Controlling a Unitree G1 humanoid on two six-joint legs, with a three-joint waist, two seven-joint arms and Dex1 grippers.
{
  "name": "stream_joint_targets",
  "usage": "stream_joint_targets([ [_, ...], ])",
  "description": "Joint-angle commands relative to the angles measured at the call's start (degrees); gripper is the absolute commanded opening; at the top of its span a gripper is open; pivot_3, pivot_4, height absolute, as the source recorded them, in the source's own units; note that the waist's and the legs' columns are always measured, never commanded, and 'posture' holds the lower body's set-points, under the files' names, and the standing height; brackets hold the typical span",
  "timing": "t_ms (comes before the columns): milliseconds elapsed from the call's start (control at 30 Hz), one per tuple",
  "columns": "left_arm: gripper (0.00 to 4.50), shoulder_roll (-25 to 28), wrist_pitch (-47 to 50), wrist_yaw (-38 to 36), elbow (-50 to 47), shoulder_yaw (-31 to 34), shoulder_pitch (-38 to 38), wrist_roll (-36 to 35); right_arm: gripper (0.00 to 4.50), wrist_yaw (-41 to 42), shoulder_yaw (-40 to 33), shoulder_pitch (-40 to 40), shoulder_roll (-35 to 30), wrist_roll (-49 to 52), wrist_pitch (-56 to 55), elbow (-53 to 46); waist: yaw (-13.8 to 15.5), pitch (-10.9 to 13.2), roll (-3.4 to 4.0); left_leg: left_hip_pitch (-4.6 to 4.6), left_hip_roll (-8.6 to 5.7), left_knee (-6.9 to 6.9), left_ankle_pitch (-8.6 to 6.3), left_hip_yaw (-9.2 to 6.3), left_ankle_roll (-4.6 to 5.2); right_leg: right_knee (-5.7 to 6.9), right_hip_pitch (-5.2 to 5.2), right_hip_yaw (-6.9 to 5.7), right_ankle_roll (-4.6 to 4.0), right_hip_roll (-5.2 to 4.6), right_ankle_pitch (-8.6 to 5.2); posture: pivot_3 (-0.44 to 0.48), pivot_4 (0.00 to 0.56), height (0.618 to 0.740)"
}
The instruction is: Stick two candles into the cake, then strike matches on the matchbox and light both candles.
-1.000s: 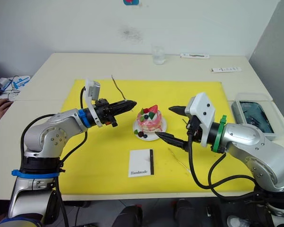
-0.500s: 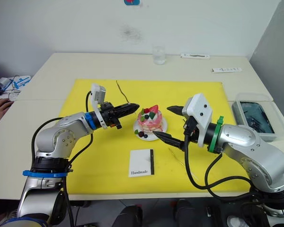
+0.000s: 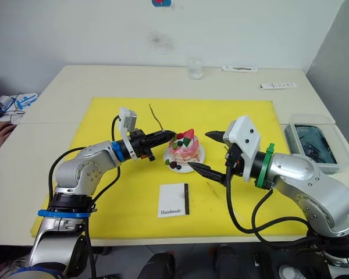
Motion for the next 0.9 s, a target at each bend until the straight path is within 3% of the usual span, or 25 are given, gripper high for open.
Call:
stream_joint_targets([
  [33, 0.00, -0.4, -1.5, -0.1, -1.2, 0.5, -0.6, 0.4, 4.49, -0.4, -1.2, -0.3, 0.0, 0.0, -0.2, -2.3, 0.0, 0.0, 0.00, 0.00, 0.00, 0.00, 0.00, 0.00, 0.00, 0.00, 0.00, 0.00, 0.00, 0.00, 0.00, 0.000, 0.150, 0.740],
  [900, 0.00, -3.8, -11.3, -0.7, 1.4, -2.7, 5.8, 7.4, 4.49, -0.3, -0.7, 0.1, 1.7, -0.4, -0.9, -2.4, 0.0, 0.0, -0.01, 0.15, -0.01, 0.03, 0.00, 0.00, 0.01, 0.05, 0.12, 0.00, -0.01, 0.00, 0.02, 0.000, 0.150, 0.740],
])
